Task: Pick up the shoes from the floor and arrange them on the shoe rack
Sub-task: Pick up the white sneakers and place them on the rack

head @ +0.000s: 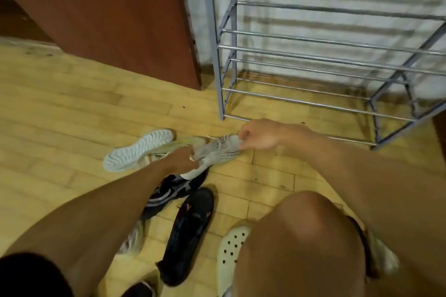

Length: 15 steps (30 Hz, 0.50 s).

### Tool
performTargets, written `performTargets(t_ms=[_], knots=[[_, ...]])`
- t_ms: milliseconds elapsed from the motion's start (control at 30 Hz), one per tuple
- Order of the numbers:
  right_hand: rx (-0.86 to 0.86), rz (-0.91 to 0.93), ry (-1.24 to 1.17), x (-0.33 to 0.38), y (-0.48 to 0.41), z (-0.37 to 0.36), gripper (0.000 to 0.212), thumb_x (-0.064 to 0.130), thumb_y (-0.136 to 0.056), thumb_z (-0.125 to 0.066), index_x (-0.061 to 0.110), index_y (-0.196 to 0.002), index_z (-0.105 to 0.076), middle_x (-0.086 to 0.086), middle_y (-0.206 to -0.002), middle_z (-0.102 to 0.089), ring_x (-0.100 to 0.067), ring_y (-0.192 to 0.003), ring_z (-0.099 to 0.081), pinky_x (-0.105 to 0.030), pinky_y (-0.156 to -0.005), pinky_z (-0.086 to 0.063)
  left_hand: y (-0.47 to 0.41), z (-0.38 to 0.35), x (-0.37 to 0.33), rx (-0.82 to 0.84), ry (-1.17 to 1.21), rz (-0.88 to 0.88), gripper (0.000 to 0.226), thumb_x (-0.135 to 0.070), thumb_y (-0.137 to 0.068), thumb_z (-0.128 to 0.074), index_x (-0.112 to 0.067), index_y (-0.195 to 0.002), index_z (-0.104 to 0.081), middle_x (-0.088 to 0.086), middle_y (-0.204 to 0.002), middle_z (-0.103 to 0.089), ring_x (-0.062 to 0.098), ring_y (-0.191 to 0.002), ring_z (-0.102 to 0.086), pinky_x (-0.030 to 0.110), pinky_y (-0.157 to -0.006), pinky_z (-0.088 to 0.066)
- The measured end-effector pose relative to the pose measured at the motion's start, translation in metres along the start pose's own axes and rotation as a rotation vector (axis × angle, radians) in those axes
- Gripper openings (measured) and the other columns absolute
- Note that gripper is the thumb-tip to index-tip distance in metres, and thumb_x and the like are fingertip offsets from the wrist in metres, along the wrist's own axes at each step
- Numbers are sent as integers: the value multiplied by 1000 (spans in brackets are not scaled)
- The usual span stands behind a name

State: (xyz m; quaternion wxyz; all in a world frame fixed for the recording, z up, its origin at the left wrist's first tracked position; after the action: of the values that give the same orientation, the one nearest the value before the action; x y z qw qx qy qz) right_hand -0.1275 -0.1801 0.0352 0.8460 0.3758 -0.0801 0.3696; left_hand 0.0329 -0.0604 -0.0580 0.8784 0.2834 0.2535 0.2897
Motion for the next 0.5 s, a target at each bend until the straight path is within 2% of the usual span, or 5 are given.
performTargets(t_ms=[133, 200, 267, 367, 500], knots=[[51, -2, -26, -27, 0, -22, 37, 38, -91, -58, 15, -119, -64, 0, -123, -61, -20, -113, -56, -30, -96, -45, -22, -28, 33, 27, -93, 84, 69, -28, -86, -59, -6, -146, -33, 20, -149, -36, 36, -133, -40, 44, -106, -39], [50, -25, -68, -52, -6, -25, 32, 39, -90, -60, 19, -113, -66, 2, -115, -62, -18, -105, -58, -30, -91, -48, -43, -37, 46, 22, -132, 153, 82, -36, -84, -60, -11, -151, -21, 23, -155, -19, 41, -140, -26, 48, -111, -32], [39, -65, -115, -80, -15, -27, 22, 38, -88, -62, 23, -104, -66, 5, -105, -61, -16, -94, -59, -27, -77, -48, -57, -44, 46, 42, -142, 202, 88, -34, -86, -60, -10, -153, -8, 22, -159, -6, 42, -146, -11, 48, -114, -24], [32, -84, -178, -112, -28, -36, 25, 36, -90, -60, 20, -109, -64, 4, -104, -55, -16, -95, -53, -28, -78, -42, -77, -53, 36, 54, -104, 214, 84, -27, -93, -56, -2, -151, -1, 22, -159, -1, 40, -147, -7, 46, -117, -19], [108, -117, -148, -135, -37, -54, 40, 36, -94, -55, 14, -126, -58, 3, -110, -53, -15, -98, -51, -26, -83, -38, -111, -46, 42, -90, -36, 246, 74, -21, -88, -63, 0, -145, -20, 26, -144, -39, 42, -129, -43, 49, -104, -42]])
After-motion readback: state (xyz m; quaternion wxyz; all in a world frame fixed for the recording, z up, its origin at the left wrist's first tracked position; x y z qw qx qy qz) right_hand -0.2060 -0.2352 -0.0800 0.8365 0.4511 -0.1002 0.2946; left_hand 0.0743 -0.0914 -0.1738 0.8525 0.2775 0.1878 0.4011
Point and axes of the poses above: each hand's wrist, its own y-axis away from the middle knuckle, its own z-axis out of the back of the hand, x = y × z, the point moved 9 cm from there along -y, towards the middle knuckle
